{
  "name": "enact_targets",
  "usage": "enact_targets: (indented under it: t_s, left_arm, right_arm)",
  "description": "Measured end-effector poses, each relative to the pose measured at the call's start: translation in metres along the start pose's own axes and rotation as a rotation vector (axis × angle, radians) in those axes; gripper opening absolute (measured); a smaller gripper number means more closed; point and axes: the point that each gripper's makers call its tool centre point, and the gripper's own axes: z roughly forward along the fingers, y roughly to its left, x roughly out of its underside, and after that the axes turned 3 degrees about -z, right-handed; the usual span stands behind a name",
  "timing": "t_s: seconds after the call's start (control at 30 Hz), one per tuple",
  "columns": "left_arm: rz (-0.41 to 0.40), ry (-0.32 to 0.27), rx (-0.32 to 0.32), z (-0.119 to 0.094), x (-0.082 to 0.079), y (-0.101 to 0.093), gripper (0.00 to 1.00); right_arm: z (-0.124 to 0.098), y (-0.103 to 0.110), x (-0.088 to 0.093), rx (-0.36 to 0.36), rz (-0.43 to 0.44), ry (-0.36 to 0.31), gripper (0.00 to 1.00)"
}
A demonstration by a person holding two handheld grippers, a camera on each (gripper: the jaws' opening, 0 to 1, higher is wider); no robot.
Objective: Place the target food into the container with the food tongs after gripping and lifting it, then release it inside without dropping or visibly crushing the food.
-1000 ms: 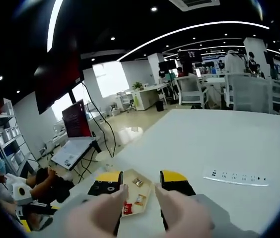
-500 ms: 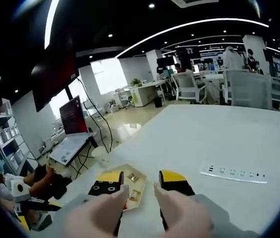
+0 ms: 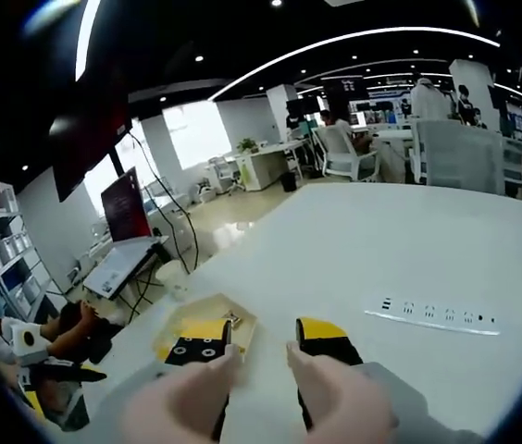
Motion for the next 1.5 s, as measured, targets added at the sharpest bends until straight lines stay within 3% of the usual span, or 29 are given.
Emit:
enact_targets:
  t_s: [0.2,0.53,0.77,0.97,1.17,1.5]
  left_arm:
    - [0.006,0.029,0.000,0.005,0.005,0.002,0.99]
    - [-0.009,0.042,-0.001,0.015,0.008,0.005,0.97]
    - [-0.017,0.054,-0.018,0.017,0.009,0.005,0.98]
    - [-0.023,0.091,-0.040,0.014,0.014,0.010,0.99]
    - [-0.036,0.072,-0.055,0.014,0.011,0.013,0.99]
    - [-0.052,0.046,-0.056,0.017,0.009,0.011,0.99]
  right_arm:
    - [0.004,-0.012,0.008,0.001,0.042,0.016,0.28]
    - [0.009,-0.038,0.021,0.029,0.041,0.044,0.28]
    - [0.019,-0.044,0.035,0.021,-0.079,0.040,0.27]
    - [0.029,-0.045,0.050,0.016,-0.113,0.048,0.27]
    - [0.040,-0.046,0.064,0.022,-0.150,0.075,0.27]
    - [0.053,-0.054,0.073,0.035,-0.183,0.097,0.28]
